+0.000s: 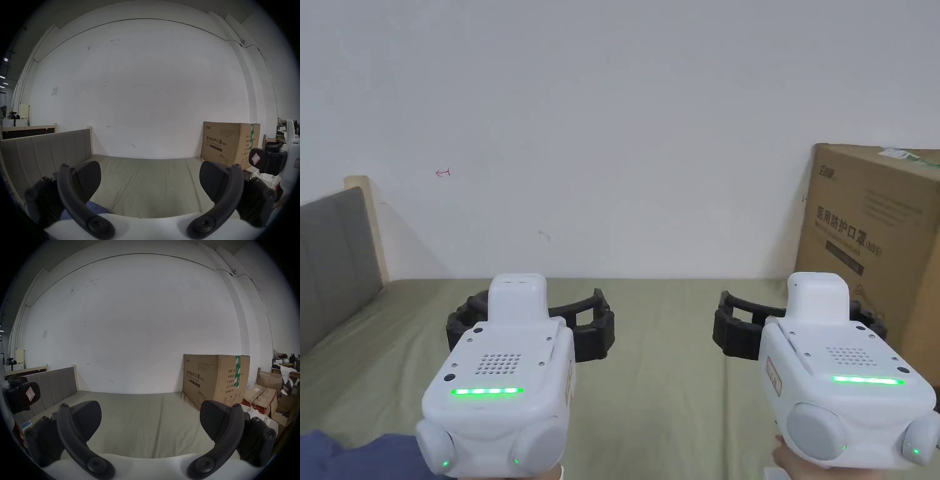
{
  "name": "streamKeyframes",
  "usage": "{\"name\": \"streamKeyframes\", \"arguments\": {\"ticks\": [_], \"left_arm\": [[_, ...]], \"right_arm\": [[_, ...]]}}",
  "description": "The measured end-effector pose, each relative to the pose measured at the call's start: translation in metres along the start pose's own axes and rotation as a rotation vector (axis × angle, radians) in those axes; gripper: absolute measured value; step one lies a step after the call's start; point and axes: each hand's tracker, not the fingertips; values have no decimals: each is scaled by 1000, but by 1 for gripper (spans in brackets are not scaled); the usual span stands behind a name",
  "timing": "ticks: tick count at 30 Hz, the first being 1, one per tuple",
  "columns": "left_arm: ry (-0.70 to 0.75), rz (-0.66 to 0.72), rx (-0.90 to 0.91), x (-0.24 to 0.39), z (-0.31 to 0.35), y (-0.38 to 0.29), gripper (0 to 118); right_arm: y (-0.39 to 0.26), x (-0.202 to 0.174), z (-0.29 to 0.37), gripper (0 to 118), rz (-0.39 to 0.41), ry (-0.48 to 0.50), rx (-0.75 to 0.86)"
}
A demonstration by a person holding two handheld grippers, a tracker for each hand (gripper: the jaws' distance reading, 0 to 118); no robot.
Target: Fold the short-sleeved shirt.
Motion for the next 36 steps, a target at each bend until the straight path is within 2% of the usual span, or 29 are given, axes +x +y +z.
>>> {"name": "streamKeyframes", "arguments": {"ticks": [13, 15, 16, 18, 19, 21, 22, 23, 24, 25, 27, 29, 31, 33, 35, 36], "left_arm": [[7, 8, -15, -2, 1, -9, 118], [8, 13, -16, -2, 1, -8, 118], [15, -3, -14, -1, 1, -7, 118], [72, -166, 43, 10, 4, -2, 118], [125, -329, 108, 24, 8, -6, 118], [230, -755, 258, 48, 11, -22, 118], [280, -1044, 349, 60, 10, -39, 118], [304, -1270, 422, 66, 8, -56, 118], [313, -1419, 465, 67, 7, -67, 118], [286, -1484, 480, 66, 6, -73, 118], [232, -1357, 438, 66, 8, -66, 118], [202, -1119, 342, 64, 8, -45, 118], [188, -858, 234, 59, 14, -9, 118], [141, -559, 124, 46, 11, 12, 118], [114, -323, 1, 24, -6, 18, 118], [89, -242, -18, 16, -8, 19, 118]], "right_arm": [[-5, -4, 4, 118, 18, 43, 2], [-4, -1, 4, 118, -7, 51, 4], [-4, 2, 5, 118, -49, 52, 10], [-5, 21, 1, 118, -261, 55, -8], [-7, 38, -4, 118, -474, 51, -48], [-29, 79, -16, 118, -1012, 20, -137], [-55, 101, -20, 118, -1378, -26, -195], [-85, 115, -21, 118, -1668, -92, -245], [-109, 123, -21, 118, -1881, -155, -303], [-136, 124, -18, 118, -2018, -234, -414], [-159, 126, -16, 118, -2061, -267, -531], [-158, 129, -16, 118, -1840, -217, -452], [-121, 133, -20, 118, -1496, -164, -269], [-64, 113, -16, 118, -1134, -65, -144], [-14, 86, -13, 118, -602, -58, -48], [-4, 79, -18, 118, -394, -80, 0]]}}
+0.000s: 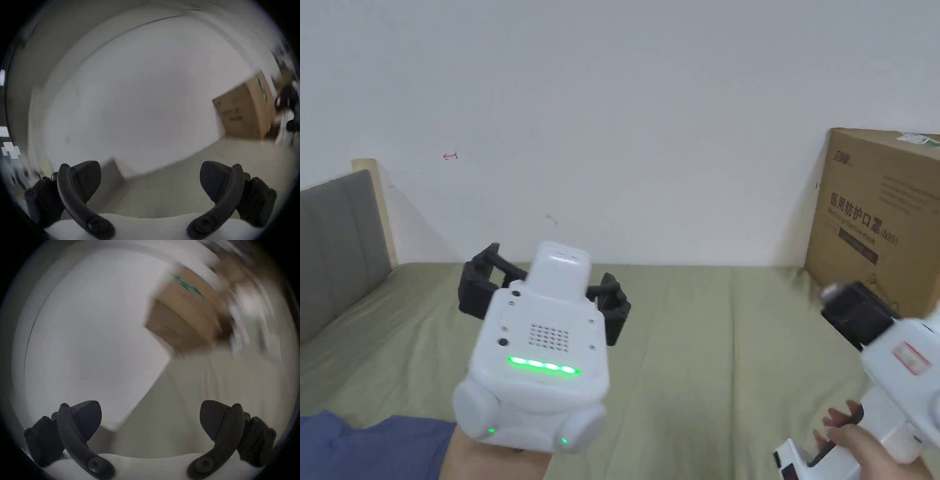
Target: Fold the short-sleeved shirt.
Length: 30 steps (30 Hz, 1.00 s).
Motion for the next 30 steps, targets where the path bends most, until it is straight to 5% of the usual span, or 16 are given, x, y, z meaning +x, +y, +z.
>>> {"name": "streamKeyframes", "arguments": {"ticks": [2, 5, 11, 16, 20, 25, 30], "left_arm": [[-16, 90, -8, -8, 0, -7, 118], [-41, 134, 7, -13, 3, -13, 118], [-69, 200, 16, -8, 13, -14, 118], [-73, 200, 26, -7, 13, -15, 118], [-88, 213, 12, -6, 12, -16, 118], [-80, 239, 26, -4, 14, -16, 118], [-85, 236, 31, -2, 17, -14, 118]], "right_arm": [[-2, -32, 10, 118, 331, 15, 90], [-15, -57, 19, 118, 509, 65, 74], [-23, -51, 27, 118, 327, 81, 16], [-19, -37, 21, 118, 260, 60, -34], [-18, -36, 28, 118, 269, 58, 15], [-19, -46, 32, 118, 375, 89, 23], [-19, -49, 38, 118, 369, 130, 39]]}}
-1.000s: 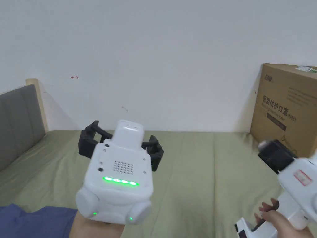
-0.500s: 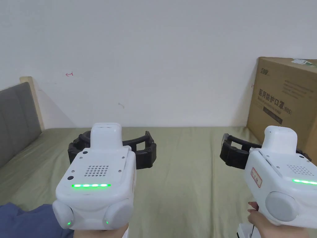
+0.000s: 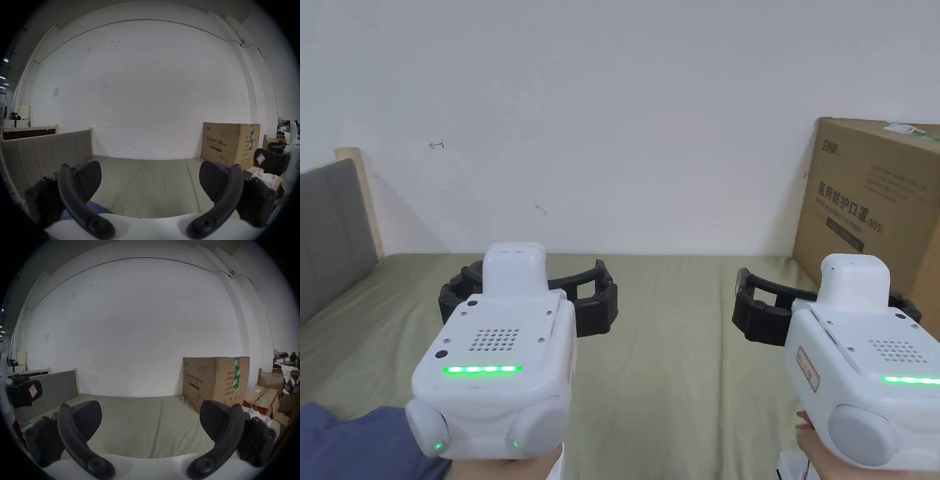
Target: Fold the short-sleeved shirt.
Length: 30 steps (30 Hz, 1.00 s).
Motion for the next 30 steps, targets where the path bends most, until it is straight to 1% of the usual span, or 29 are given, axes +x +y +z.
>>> {"name": "streamKeyframes", "arguments": {"ticks": [1, 2, 7, 12, 15, 18, 25, 30], "left_arm": [[-1, -1, 2, 0, 0, 0, 118], [-1, -3, 3, 0, 0, 0, 118], [-8, -5, -5, 1, -1, 2, 118], [-9, 7, -18, -1, -1, 2, 118], [-23, 10, -27, -3, 0, 2, 116], [-19, 3, -29, -3, 0, 1, 116], [-15, -7, -25, -5, 0, 1, 116], [-10, -1, -30, -7, -2, 2, 116]], "right_arm": [[0, 1, 0, 118, -19, 35, -3], [0, 1, 1, 118, -26, 39, -8], [-1, 1, 1, 118, -26, 13, -25], [-1, 0, 2, 118, -18, 4, -28], [-1, 0, 4, 118, -21, 7, -16], [-1, -2, 4, 118, -8, -13, -27], [-2, -4, 4, 118, -18, -4, -41], [-2, -7, 4, 118, 15, -12, -46]]}}
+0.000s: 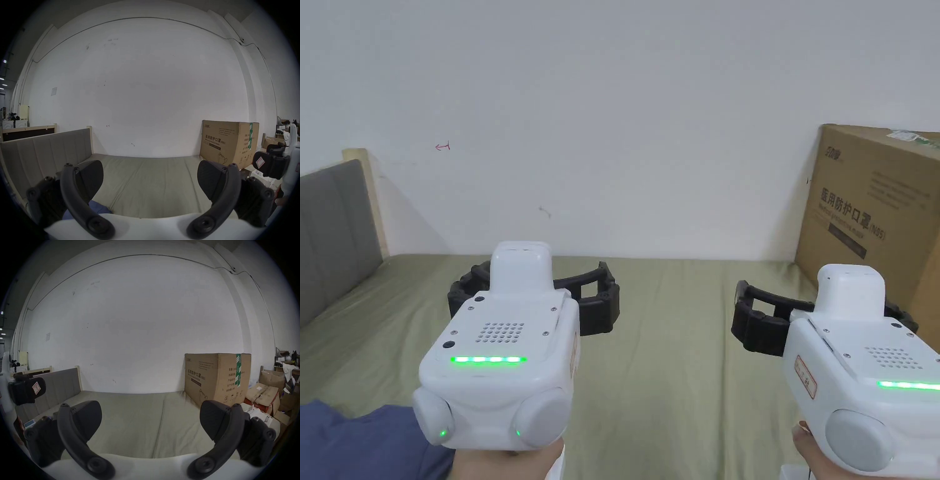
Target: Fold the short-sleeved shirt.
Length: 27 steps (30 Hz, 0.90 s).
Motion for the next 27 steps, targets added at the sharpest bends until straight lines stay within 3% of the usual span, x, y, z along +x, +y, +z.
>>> {"name": "streamKeyframes", "arguments": {"ticks": [6, 7, 8, 9, 10, 11, 12, 14, 21, 24, 27], "left_arm": [[-8, 0, -10, -2, -2, -1, 115], [-17, -2, -13, -3, -1, -1, 113], [-23, -3, -9, -3, 1, -2, 106], [-33, -4, -5, -4, 3, -3, 81], [-43, -4, -8, -4, 5, -2, 46], [-52, -8, -23, -3, 4, -2, 5], [-63, -12, -49, -3, 2, -3, 0], [-88, 23, -69, -3, 0, -2, 0], [-75, 1, -103, -8, -2, -16, 0], [-65, 35, -142, -36, 5, -25, 0], [48, 3, -174, -83, 22, -32, 0]], "right_arm": [[-2, -2, 0, 116, 25, -9, -14], [-3, 0, 1, 109, 16, -2, -13], [-4, 2, 2, 93, 6, 12, -15], [-4, 3, 2, 45, 7, 14, -15], [-5, 2, 1, 13, 16, 0, -26], [-6, 3, -1, 11, 36, -32, -53], [-8, 4, -1, 11, 30, -36, -48], [-12, 17, 4, 8, -36, 54, -41], [-22, 20, 7, 0, -40, 5, -47], [-25, 4, 0, 0, -35, 46, -49], [-28, -28, -13, 0, -57, 134, -80]]}}
